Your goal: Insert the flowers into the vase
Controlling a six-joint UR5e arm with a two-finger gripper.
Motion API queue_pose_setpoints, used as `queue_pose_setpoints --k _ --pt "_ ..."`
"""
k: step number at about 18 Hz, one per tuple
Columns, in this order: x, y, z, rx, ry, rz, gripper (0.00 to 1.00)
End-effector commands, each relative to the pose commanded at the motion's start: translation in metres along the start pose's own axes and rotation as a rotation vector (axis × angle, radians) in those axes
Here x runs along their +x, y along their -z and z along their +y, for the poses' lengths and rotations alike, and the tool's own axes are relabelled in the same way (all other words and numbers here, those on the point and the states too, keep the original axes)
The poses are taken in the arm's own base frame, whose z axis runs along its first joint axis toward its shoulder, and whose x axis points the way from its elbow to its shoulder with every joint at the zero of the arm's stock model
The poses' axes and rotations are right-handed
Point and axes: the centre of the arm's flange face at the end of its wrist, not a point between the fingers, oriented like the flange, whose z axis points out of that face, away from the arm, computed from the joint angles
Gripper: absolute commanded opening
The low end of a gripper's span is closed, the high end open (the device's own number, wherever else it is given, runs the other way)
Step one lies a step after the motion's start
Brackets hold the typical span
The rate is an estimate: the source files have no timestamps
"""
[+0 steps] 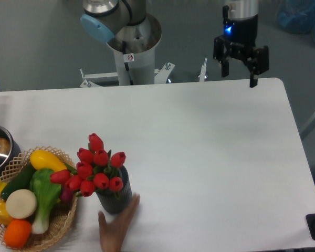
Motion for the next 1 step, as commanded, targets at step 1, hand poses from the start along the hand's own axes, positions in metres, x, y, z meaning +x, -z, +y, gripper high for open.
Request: queue_pose_setpoints --k 1 --pt "-0.0007 0.0017 0.0003 0.0 0.0 -0.005 1.0"
